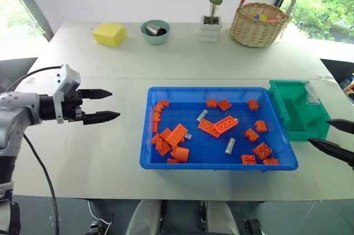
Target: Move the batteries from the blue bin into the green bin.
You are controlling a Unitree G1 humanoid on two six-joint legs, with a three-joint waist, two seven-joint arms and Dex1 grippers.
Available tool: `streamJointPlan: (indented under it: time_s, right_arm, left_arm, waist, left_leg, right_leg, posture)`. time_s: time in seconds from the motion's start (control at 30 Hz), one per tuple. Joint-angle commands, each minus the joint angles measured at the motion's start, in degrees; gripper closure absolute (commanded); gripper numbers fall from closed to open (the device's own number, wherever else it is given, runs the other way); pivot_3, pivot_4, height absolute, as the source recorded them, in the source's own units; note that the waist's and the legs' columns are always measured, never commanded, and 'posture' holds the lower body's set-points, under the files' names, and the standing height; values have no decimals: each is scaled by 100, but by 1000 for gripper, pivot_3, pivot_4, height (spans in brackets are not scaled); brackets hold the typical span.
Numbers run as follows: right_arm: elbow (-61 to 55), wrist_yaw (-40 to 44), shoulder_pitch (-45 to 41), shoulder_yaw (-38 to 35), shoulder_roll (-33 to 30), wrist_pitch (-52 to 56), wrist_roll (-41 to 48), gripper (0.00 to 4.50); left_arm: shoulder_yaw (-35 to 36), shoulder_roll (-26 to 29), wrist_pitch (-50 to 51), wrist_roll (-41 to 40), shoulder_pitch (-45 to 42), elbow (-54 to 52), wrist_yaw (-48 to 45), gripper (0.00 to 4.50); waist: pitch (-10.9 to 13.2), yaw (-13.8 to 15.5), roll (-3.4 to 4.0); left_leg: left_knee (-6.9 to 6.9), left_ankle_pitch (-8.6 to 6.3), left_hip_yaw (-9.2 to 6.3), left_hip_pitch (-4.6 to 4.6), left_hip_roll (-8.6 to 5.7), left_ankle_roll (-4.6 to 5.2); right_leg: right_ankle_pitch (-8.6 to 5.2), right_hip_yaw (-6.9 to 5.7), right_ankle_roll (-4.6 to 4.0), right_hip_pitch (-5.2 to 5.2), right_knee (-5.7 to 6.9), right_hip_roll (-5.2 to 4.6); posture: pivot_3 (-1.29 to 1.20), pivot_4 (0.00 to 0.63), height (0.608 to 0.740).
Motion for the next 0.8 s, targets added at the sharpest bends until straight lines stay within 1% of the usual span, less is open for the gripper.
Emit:
streamJointPlan:
  time_s: [0.03,0.13,0.4,0.63,0.8]
  right_arm:
    - [-55,-28,-75,-80,17,-55,17,27]
    - [-60,-28,-87,-73,25,-54,16,27]
    - [23,-15,-117,25,27,-111,-40,27]
    - [207,-4,-500,155,-207,-67,-57,27]
    - [273,63,-864,398,-346,-49,-41,27]
  left_arm:
    - [145,54,-80,-66,-74,-182,-72,0]
    - [166,41,66,-103,-82,-204,36,0]
    - [51,17,30,-27,-201,-208,48,0]
    - [-82,-146,111,-97,-145,-386,-48,0]
    - [-208,-237,185,-155,-441,-322,-97,0]
  waist:
    - [0,0,0]
    - [0,-1,0]
    - [-1,1,0]
    - [-1,-9,0]
    - [-1,-5,-1]
  left_leg:
    - [1,0,0,0,0,0]
    - [2,0,0,0,0,0]
    - [5,1,0,2,0,0]
    - [12,1,3,8,0,0]
    - [13,5,2,15,0,-5]
  right_leg:
    - [0,0,0,0,1,0]
    - [0,0,0,0,3,3]
    - [0,1,0,1,8,9]
    - [1,4,-1,1,24,9]
    - [0,5,-2,1,43,9]
  posture:
    - [0,150,702]
    - [0,150,702]
    - [0,150,702]
    - [0,150,702]
    - [0,150,702]
